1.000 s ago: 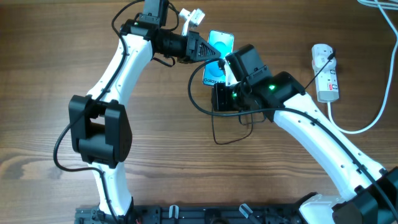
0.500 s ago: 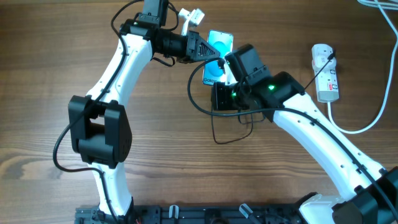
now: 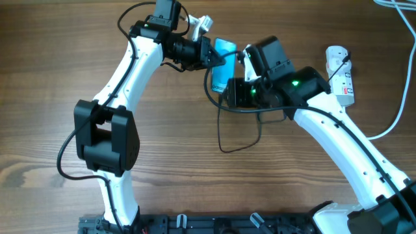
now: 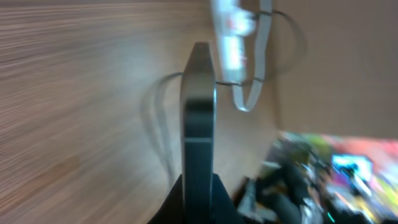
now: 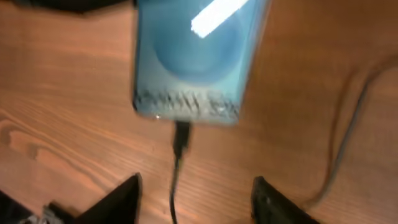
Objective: Plug charger to phone and switch on socket
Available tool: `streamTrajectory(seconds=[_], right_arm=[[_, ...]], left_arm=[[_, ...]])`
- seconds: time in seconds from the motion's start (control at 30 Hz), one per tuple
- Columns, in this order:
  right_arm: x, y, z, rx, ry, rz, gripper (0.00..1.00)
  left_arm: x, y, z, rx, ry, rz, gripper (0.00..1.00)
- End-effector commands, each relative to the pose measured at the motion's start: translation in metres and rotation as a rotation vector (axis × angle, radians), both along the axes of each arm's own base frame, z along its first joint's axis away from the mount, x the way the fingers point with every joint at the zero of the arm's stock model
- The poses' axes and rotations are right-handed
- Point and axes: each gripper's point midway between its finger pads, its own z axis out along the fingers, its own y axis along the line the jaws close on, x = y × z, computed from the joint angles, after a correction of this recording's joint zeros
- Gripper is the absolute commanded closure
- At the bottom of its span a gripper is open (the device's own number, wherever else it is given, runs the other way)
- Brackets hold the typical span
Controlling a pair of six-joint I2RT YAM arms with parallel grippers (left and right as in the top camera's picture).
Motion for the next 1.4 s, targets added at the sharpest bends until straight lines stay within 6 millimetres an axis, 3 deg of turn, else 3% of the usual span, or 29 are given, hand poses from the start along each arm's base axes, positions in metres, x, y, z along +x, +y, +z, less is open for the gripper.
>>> streamTrajectory(seconds=[0.0,0.03,0.07,0.2,0.4,0.67,1.23,1.37], right_arm=[[-0.011,-0.001,-0.001,-0.007,0.05,0.015,0.14],[-0.015,-0.003,-0.003,-0.016,0.067,0.014,0.03],[-0.017,-0.004,-0.004,-0.021,0.077,0.013,0.0],[-0.021,-0.005,-0.006,-0.026,0.096,0.014,0.0],[-0.025,-0.007,-0.008,-0.032,0.114,0.015,0.0],[-0.024,-0.006,-0.008,-0.031,0.113,0.015,0.0],[-0.019,-0.004,-0.005,-0.019,0.089,0.016,0.0],[-0.019,-0.004,-0.005,-0.021,0.086,0.021,0.0]], left_arm=[[0.01,0.029,-0.015,0.213,0.011,0.149,0.96],[0.006,0.031,-0.02,0.234,0.031,0.149,0.96],[0.002,0.033,-0.026,0.259,0.055,0.148,0.96],[-0.008,0.038,-0.055,0.374,0.114,0.147,0.96],[-0.022,0.021,-0.097,0.418,0.199,0.089,0.96],[-0.025,0.016,-0.136,0.44,0.258,0.067,0.96],[-0.013,0.005,-0.143,0.419,0.201,0.063,0.94],[-0.012,0.005,-0.142,0.417,0.194,0.064,0.87]])
